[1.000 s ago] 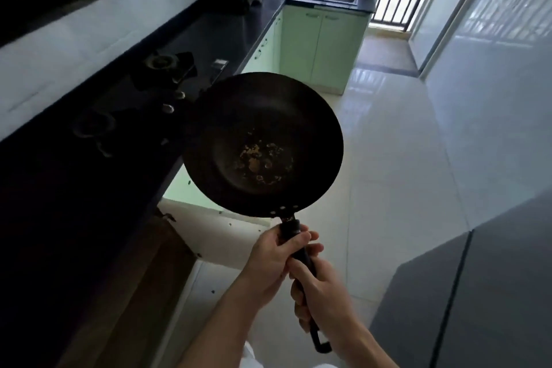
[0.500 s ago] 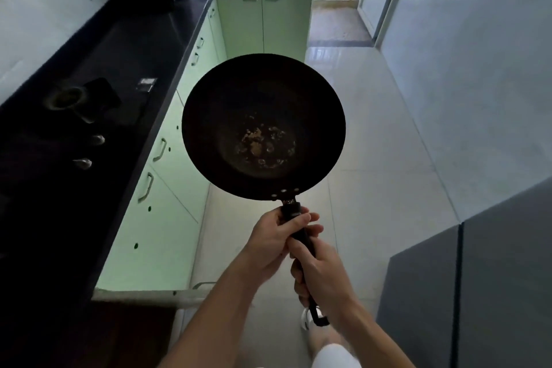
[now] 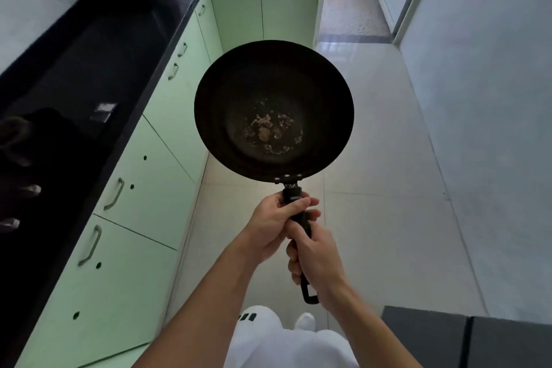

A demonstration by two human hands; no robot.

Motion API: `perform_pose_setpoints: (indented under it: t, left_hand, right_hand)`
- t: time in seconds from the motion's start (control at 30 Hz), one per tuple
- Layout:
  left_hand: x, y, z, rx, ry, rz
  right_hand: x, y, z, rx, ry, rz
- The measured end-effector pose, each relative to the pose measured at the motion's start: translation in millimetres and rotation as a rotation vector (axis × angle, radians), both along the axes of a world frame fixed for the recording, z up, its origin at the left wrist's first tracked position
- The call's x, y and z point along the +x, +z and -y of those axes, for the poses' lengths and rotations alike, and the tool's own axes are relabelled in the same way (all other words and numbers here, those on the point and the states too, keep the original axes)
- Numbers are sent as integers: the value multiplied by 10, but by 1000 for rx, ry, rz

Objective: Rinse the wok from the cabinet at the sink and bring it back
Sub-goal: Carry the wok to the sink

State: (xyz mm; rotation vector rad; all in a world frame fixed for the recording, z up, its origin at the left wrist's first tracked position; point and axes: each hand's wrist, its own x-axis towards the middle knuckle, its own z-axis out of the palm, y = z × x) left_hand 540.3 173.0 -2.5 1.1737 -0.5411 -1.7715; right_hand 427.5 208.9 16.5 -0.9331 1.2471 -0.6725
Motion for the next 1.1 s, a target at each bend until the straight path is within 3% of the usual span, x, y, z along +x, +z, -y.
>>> perform_pose_setpoints:
  t: [0.33,0.73,1.1]
  left_hand:
    - [341,-135,1571,26,42,-31]
    - [1406,40,3978,-9,-19,-41]
    - [1755,-142,6082,-2,-11,-52]
  right_hand:
    - [323,-123,1622,31,35,-12]
    - [1403,74,3967,-5,-14,-21]
    - [1768,-81,6062,35,-19,-25]
